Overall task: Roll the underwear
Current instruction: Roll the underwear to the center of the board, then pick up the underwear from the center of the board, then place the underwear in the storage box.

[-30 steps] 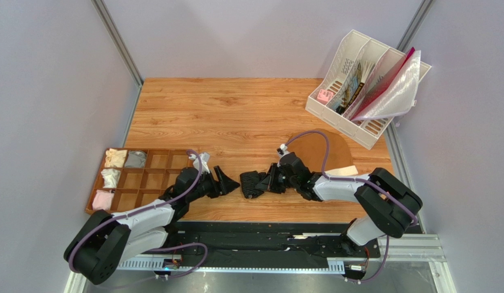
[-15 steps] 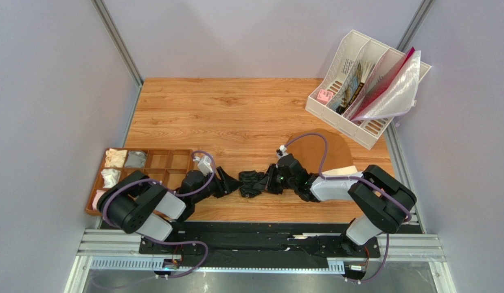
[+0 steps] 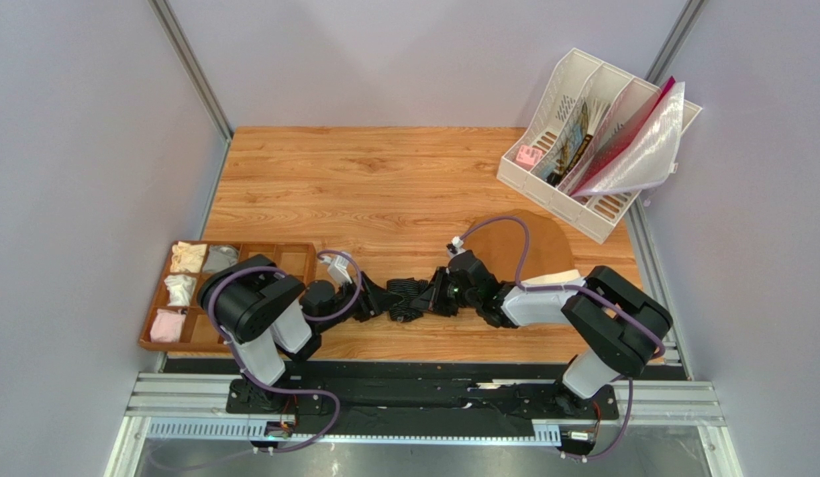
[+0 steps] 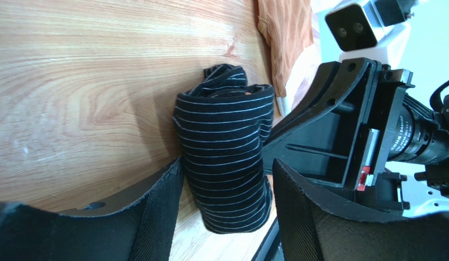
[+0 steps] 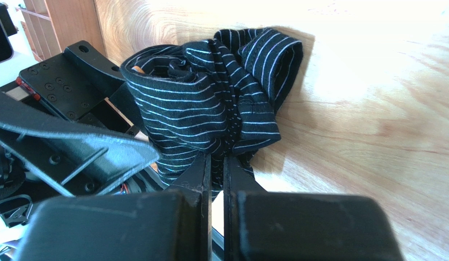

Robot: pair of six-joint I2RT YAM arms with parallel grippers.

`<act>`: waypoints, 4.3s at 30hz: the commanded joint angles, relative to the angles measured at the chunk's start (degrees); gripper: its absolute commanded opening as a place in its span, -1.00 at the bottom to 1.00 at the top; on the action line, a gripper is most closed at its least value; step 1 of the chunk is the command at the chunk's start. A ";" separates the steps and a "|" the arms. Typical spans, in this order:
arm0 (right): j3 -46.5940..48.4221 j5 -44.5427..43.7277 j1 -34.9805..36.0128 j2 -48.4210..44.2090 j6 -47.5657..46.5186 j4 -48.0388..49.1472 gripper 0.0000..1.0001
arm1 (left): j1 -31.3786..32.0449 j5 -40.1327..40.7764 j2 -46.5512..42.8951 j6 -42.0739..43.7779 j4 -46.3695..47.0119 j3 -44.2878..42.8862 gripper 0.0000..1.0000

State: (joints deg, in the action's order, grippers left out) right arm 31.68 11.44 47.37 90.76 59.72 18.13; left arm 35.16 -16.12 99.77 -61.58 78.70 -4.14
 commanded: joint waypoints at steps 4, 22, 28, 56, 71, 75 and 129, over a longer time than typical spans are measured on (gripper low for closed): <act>1.80 -0.37 0.61 1.88 -0.84 -0.55 -1.00 | 1.14 0.04 0.25 2.25 0.94 -0.34 0.36; 5.06 -0.98 2.37 1.88 -4.97 -5.74 -1.00 | 3.95 0.39 -1.76 6.82 -9.26 -7.28 -0.44; 6.28 -5.10 2.37 -1.54 -8.30 -12.39 -0.65 | 3.87 1.53 -6.50 9.98 -23.21 -10.26 -0.62; 3.74 -12.32 -4.57 -28.88 -22.90 -25.43 0.31 | -8.61 13.39 -41.32 33.01 -106.99 -33.82 -0.63; 0.58 -6.34 -4.66 -32.66 -24.83 -24.19 0.31 | -22.67 9.79 -25.68 43.64 -105.32 -47.70 -0.64; -0.13 -6.61 -4.92 -34.68 -25.36 -24.55 0.32 | -25.04 11.55 -22.69 46.46 -108.65 -51.49 -0.65; -1.27 -6.52 -5.80 -41.89 -26.50 -29.29 0.32 | -32.52 26.22 -18.38 48.49 -113.85 -52.19 -0.69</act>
State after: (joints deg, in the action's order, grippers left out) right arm 29.91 4.64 41.80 49.74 34.15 -10.72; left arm 3.92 5.32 79.53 -13.80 -33.45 -55.18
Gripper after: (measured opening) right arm 0.660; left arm 0.292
